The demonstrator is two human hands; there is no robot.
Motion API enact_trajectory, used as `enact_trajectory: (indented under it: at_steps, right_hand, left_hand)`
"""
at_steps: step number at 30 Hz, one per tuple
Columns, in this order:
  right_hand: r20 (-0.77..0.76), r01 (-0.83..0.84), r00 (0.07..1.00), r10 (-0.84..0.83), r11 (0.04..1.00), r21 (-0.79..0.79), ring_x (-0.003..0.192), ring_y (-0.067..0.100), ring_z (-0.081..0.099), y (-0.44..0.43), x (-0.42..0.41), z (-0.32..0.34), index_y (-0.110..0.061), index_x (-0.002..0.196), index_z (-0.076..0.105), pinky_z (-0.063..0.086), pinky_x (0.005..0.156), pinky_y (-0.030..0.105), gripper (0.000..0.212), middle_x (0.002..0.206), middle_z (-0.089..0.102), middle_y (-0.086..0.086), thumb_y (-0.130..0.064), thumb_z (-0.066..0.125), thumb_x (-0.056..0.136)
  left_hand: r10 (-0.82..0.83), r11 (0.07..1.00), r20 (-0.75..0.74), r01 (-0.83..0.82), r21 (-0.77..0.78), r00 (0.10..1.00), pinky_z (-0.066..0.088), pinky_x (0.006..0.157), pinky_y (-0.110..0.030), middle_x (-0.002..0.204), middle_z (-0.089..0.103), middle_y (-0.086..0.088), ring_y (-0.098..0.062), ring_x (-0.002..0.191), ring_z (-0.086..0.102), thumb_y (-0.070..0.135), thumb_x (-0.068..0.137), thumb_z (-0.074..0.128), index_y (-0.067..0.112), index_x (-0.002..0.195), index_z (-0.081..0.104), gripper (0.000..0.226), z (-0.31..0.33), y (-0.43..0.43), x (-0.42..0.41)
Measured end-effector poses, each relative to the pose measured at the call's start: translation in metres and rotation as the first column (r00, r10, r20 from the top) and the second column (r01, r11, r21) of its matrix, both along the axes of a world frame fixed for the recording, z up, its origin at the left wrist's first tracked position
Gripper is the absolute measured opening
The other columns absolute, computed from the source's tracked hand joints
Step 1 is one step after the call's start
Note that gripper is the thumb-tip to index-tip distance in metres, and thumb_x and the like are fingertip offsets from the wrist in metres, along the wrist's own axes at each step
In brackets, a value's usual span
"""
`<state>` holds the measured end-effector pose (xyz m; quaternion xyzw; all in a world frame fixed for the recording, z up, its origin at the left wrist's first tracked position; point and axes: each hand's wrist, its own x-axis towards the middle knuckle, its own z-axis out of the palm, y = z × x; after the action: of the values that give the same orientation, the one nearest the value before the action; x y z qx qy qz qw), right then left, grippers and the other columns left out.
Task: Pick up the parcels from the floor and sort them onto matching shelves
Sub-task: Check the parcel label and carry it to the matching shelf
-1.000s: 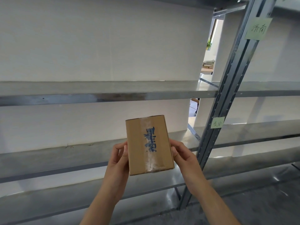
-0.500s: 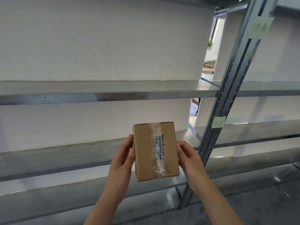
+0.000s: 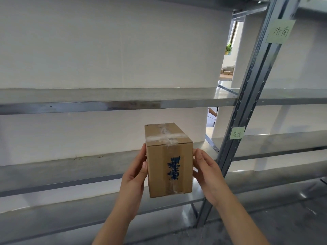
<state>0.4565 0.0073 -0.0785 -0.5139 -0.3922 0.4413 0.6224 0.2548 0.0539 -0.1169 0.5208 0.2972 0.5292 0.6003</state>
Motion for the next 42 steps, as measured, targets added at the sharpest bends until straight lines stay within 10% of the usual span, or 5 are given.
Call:
enact_trajectory:
  at_steps: [10, 17, 22, 37, 42]
  right_hand:
    - [-0.002, -0.034, 0.999, 0.034, 0.997, 0.065, 0.067, 0.009, 0.066, 0.001, 0.005, 0.008, -0.010, 0.095, 0.067, 0.054, 0.065, 0.021, 0.031, 0.080, 0.073, -0.002, -0.038, 0.062, 0.083]
    - [0.100, -0.051, 0.994, 0.043, 0.996, 0.070, 0.111, 0.010, 0.069, -0.001, 0.003, 0.012, -0.037, 0.122, 0.068, 0.055, 0.095, 0.033, 0.043, 0.117, 0.074, -0.013, -0.044, 0.066, 0.080]
    - [0.146, -0.075, 0.987, 0.066, 0.996, 0.055, 0.111, 0.009, 0.069, -0.001, 0.002, 0.009, -0.032, 0.126, 0.065, 0.052, 0.099, 0.033, 0.033, 0.118, 0.074, -0.013, -0.022, 0.064, 0.095]
    - [0.008, -0.110, 0.994, 0.110, 0.986, 0.123, 0.122, 0.020, 0.064, -0.002, 0.006, 0.016, -0.028, 0.138, 0.056, 0.048, 0.106, 0.047, 0.052, 0.133, 0.067, -0.004, -0.031, 0.060, 0.086]
    - [0.088, -0.202, 0.977, 0.196, 0.978, 0.058, 0.125, 0.018, 0.062, -0.001, 0.006, 0.013, -0.029, 0.144, 0.050, 0.037, 0.115, 0.042, 0.056, 0.132, 0.069, -0.004, -0.033, 0.058, 0.089]
  left_hand:
    - [0.016, 0.999, -0.008, -0.016, 0.033, 1.000, 0.034, 0.122, -0.052, 0.151, 0.057, 0.014, -0.010, 0.144, 0.048, 0.021, 0.099, 0.053, 0.035, 0.151, 0.049, 0.054, -0.003, -0.001, 0.005]
    - [0.055, 0.998, 0.099, -0.051, -0.037, 0.994, 0.036, 0.120, -0.055, 0.144, 0.065, -0.001, -0.022, 0.138, 0.056, 0.013, 0.101, 0.048, 0.021, 0.147, 0.056, 0.047, 0.002, -0.003, 0.006]
    - [0.114, 0.992, 0.080, -0.110, -0.058, 0.990, 0.048, 0.110, -0.054, 0.136, 0.070, 0.000, -0.025, 0.130, 0.063, 0.051, 0.087, 0.058, 0.032, 0.139, 0.064, 0.056, 0.012, -0.002, 0.009]
    - [0.038, 0.992, 0.014, -0.040, 0.122, 0.999, 0.041, 0.113, -0.062, 0.146, 0.062, -0.002, -0.030, 0.139, 0.054, 0.059, 0.082, 0.074, 0.028, 0.138, 0.059, 0.067, 0.016, 0.005, -0.003]
    - [-0.060, 0.996, 0.062, 0.056, 0.073, 0.996, 0.059, 0.083, -0.030, 0.144, 0.060, -0.013, -0.024, 0.119, 0.063, 0.027, 0.097, 0.060, 0.020, 0.122, 0.066, 0.027, 0.021, 0.010, -0.009]
